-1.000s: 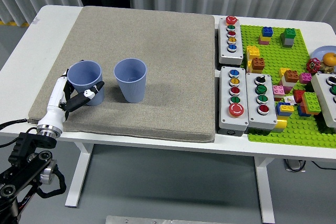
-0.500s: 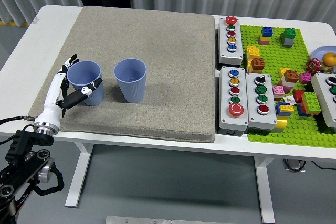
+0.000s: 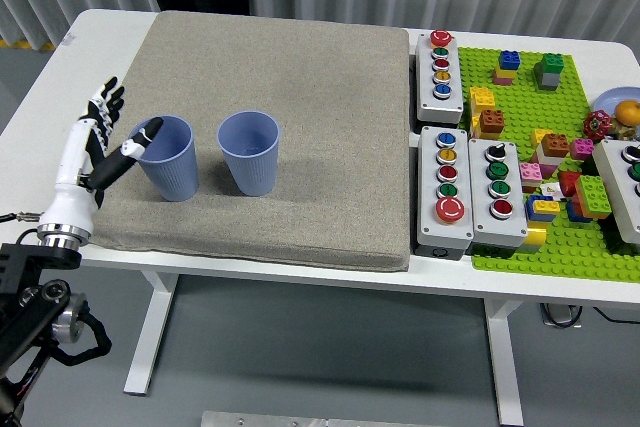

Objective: Pick cup pour cup place

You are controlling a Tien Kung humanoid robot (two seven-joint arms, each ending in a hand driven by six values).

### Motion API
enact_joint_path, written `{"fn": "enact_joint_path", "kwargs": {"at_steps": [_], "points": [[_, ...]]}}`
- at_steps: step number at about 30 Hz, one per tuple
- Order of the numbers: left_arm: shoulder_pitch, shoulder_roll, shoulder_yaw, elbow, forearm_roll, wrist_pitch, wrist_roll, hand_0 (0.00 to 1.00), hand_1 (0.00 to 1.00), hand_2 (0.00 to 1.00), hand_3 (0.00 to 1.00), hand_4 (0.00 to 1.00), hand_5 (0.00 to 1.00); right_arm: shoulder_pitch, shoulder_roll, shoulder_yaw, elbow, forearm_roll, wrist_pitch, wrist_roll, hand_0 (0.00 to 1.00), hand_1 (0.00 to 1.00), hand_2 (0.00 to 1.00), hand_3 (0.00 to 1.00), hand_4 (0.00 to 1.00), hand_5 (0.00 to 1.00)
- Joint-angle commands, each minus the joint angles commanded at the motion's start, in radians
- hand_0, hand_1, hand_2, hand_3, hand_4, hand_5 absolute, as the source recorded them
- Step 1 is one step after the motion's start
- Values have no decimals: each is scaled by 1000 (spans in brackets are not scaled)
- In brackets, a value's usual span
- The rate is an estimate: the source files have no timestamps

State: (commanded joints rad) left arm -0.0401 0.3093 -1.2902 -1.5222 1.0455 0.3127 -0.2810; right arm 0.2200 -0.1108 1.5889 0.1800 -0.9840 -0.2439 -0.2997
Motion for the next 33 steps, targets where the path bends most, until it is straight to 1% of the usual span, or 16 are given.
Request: {"fn": "enact_joint_path", "kwargs": {"at_steps": [2,3,5,6,8,9,11,13,14,15,17,18,20,23,25,33], "points": [[-11,10,-29,-17,-67,-27,-16,998,998,998,998,998,826,0,0,-2,0,3,-1,0,706,632,584,571,2,99],[-25,20,-49,-19,-104,-46,-30,932,910,970,956,826,998,-1,0,-3,0,4,-1,1,706,632,584,571,2,99],[-37,28,-64,-15,-187,-55,-42,932,910,970,956,826,998,-1,-1,-4,0,4,-1,1,706,632,584,571,2,99],[-61,39,-82,4,-232,-50,-77,932,910,970,956,826,998,-1,-2,-8,0,5,-1,1,706,632,584,571,2,99],[-97,50,-104,41,-317,-52,-129,932,910,970,956,826,998,-1,-2,-11,0,8,-3,1,706,632,584,571,2,99],[-114,55,-112,61,-356,-57,-149,861,832,896,890,808,998,-1,-2,-12,0,10,-3,1,707,632,584,570,2,98],[-148,67,-128,104,-440,-86,-172,861,832,896,890,808,998,-1,-2,-16,0,14,-5,3,707,632,584,570,2,98],[-181,86,-138,150,-525,-124,-178,861,832,896,890,808,998,-2,-3,-18,0,17,-6,4,707,632,584,570,2,98],[-188,89,-139,160,-564,-132,-178,861,832,896,890,808,998,-2,-3,-18,0,17,-6,4,707,632,584,570,2,98],[-197,96,-141,172,-607,-139,-180,868,848,924,911,801,998,-2,-3,-18,0,17,-6,4,706,632,584,570,2,97],[-228,114,-148,208,-692,-154,-182,868,848,924,911,801,998,-1,-2,-17,0,14,-8,3,706,632,584,570,2,97],[-231,116,-148,212,-731,-155,-182,868,848,924,911,801,998,-1,-2,-17,0,14,-8,2,706,632,584,570,2,97],[-250,132,-152,226,-822,-157,-182,868,848,924,911,801,998,1,-3,-19,0,15,-11,2,706,632,584,570,2,97],[-253,143,-158,224,-945,-153,-178,872,853,932,917,805,998,1,-4,-24,0,26,-13,5,706,631,584,570,2,96],[-250,146,-165,218,-968,-147,-174,872,853,932,917,805,998,0,-5,-27,0,35,-15,10,706,631,584,570,2,96],[-245,143,-168,200,-927,-143,-162,875,857,937,926,801,998,-7,-4,-18,0,19,-15,10,706,632,584,570,2,93]]}}
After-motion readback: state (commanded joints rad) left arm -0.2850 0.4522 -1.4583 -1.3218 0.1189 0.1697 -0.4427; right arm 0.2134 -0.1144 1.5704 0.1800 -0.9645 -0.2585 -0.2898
